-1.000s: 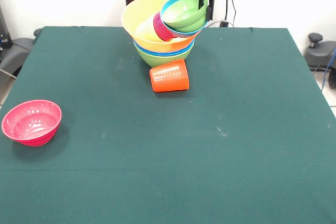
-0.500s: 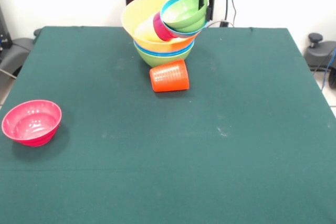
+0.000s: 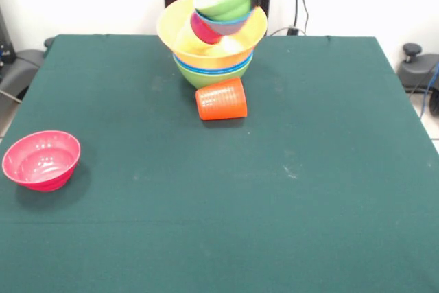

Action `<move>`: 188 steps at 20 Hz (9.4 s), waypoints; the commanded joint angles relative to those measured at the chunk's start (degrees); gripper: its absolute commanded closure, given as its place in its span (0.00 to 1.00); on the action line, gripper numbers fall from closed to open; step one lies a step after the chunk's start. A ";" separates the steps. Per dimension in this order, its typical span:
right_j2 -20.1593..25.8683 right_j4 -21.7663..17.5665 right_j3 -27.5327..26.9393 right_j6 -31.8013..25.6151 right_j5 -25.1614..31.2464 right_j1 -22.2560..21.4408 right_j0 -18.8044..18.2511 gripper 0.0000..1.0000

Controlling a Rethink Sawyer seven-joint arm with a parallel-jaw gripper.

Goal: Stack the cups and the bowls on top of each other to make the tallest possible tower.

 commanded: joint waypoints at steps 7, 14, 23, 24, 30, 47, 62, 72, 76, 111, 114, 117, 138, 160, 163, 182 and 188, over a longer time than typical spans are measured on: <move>3.75 -4.02 6.20 -5.71 7.52 -7.86 -8.18 1.00; 4.73 -4.18 6.07 -4.55 8.35 -8.49 -8.27 1.00; 5.46 -3.74 6.02 -2.10 5.79 -6.63 -6.90 1.00; 5.34 -3.81 5.77 -1.48 5.71 -6.50 -6.40 1.00; 4.08 -3.85 1.71 2.91 10.27 -7.23 -1.23 1.00; 4.46 -1.81 -11.48 3.94 10.81 4.10 3.28 1.00; 4.97 -0.89 -13.11 4.03 5.84 9.25 3.51 1.00; 4.71 -2.07 -3.40 1.77 -1.92 8.80 -1.93 1.00; 4.68 -2.57 -0.57 2.28 -4.36 8.26 -3.13 1.00; 2.42 0.68 10.27 5.80 3.39 -6.33 -0.26 1.00; 2.65 0.67 10.27 6.21 1.47 -5.17 -0.29 1.00; 3.03 0.35 9.59 6.44 -1.05 -3.49 -0.35 1.00; 3.71 0.28 8.65 7.94 -10.34 0.68 -0.39 0.00; -0.72 4.28 -7.93 7.73 3.72 3.76 11.06 0.00; 0.55 3.80 -8.16 6.22 9.48 -0.29 9.22 0.00; 5.66 3.14 2.30 -8.98 15.56 -15.91 -2.00 0.00; 5.58 5.22 16.06 -16.00 7.22 -23.87 -6.91 0.00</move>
